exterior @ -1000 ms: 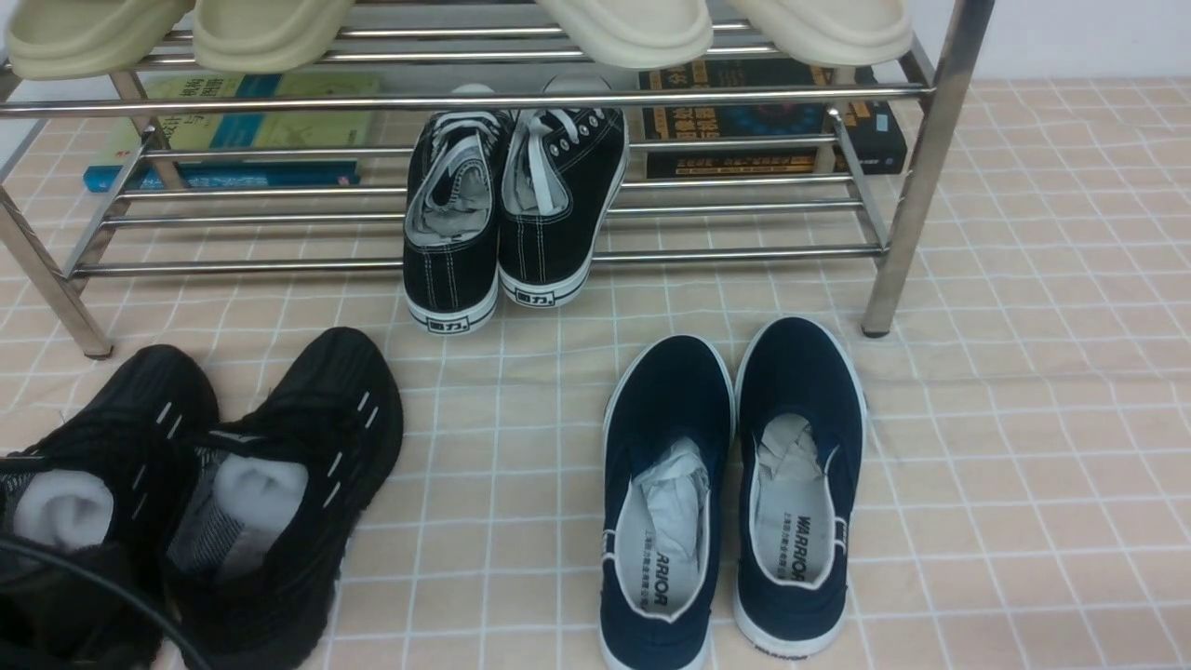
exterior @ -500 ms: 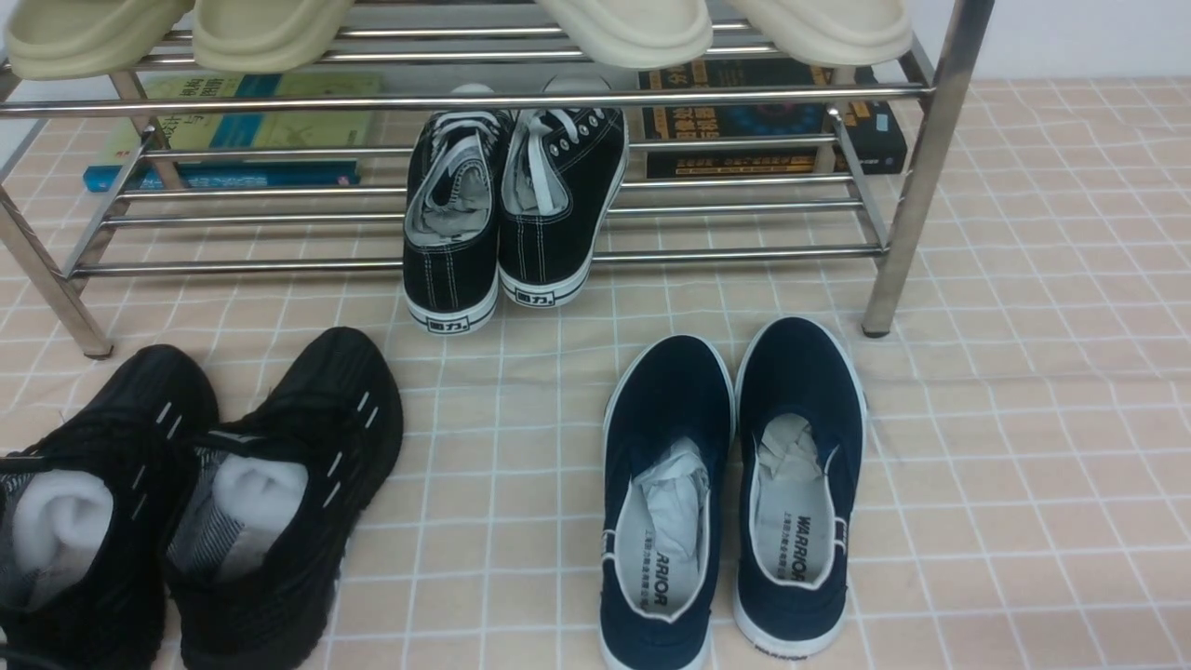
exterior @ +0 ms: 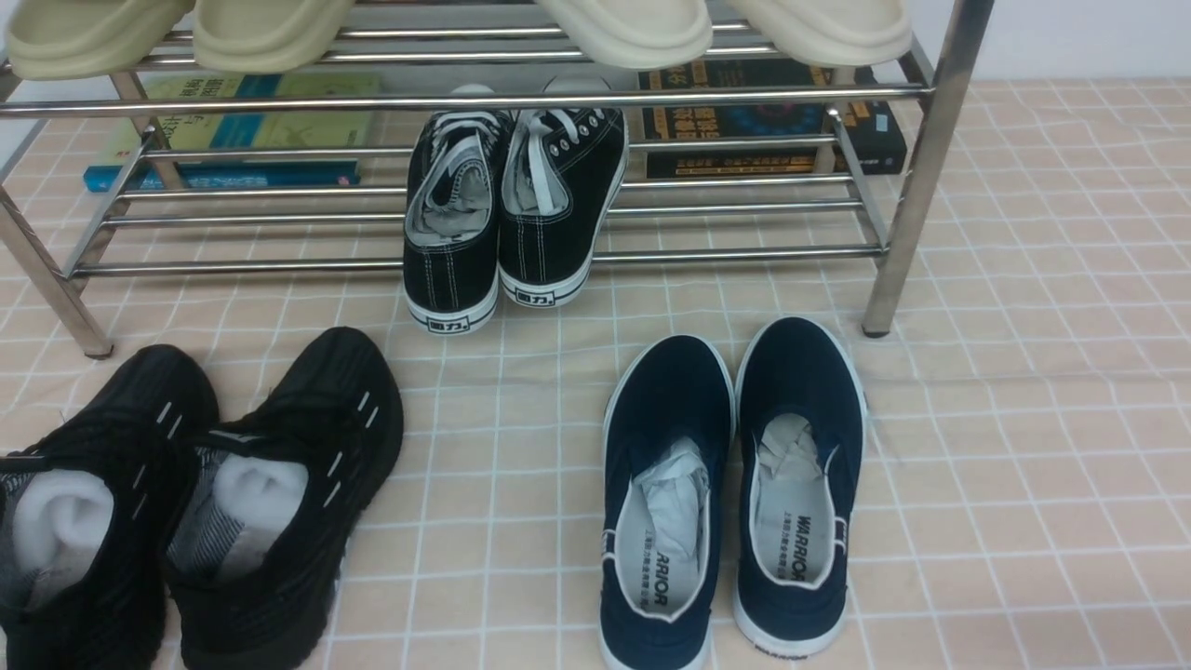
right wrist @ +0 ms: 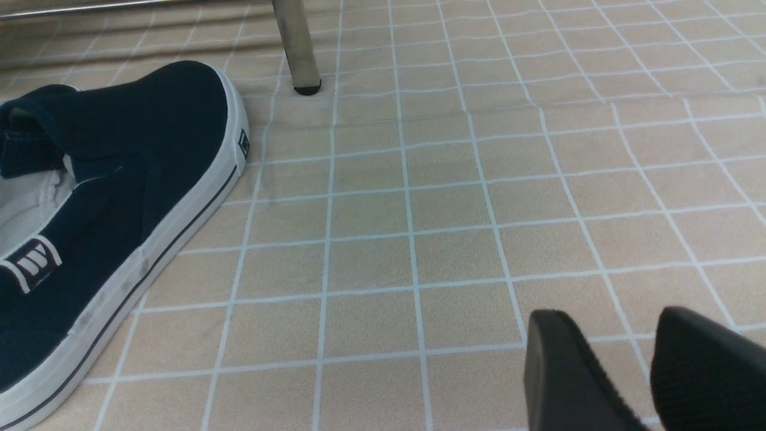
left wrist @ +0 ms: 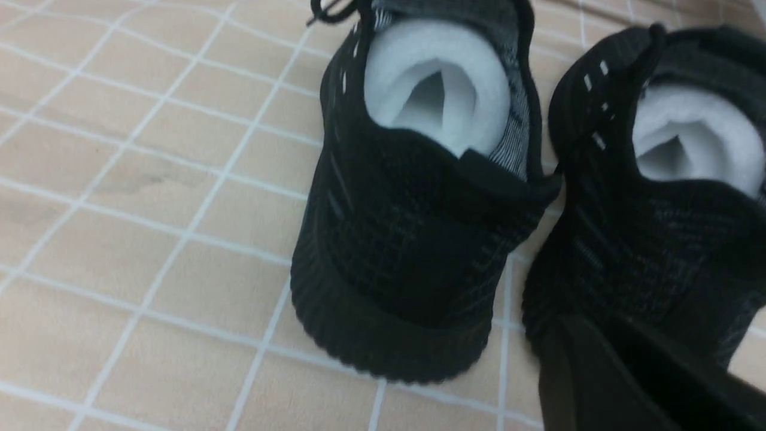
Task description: Take the shoes off the shelf from the light coffee tablecloth by hand.
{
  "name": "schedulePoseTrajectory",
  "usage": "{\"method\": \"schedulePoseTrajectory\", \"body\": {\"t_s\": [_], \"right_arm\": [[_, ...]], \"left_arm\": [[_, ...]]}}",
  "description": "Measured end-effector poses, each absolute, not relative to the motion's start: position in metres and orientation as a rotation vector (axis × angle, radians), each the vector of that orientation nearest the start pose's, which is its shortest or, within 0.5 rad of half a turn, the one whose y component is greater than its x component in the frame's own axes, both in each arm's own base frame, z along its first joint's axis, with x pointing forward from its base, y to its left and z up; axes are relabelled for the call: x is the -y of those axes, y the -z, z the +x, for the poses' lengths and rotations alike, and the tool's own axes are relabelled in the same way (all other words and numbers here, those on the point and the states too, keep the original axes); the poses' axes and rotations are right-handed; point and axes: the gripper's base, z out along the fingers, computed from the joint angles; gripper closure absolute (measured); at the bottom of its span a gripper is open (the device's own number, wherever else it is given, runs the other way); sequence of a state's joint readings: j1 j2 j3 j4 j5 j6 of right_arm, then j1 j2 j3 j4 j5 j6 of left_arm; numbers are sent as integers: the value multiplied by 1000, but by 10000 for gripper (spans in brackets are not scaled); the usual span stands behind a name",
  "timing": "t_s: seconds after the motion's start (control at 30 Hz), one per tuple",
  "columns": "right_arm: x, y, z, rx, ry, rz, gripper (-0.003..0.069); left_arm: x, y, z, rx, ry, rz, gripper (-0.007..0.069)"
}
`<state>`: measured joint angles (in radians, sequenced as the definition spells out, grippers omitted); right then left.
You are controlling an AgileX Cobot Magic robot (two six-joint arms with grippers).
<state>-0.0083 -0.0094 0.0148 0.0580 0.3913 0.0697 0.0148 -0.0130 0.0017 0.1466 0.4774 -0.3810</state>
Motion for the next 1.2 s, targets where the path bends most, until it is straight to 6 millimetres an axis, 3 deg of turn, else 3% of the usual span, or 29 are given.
{"method": "schedulePoseTrajectory", "body": {"t_s": [1.2], "right_arm": [[-2,-174,52,-1878,-100,109,419]], "left_arm": [[-7,-171,50,-1909,94,-297,506]]}}
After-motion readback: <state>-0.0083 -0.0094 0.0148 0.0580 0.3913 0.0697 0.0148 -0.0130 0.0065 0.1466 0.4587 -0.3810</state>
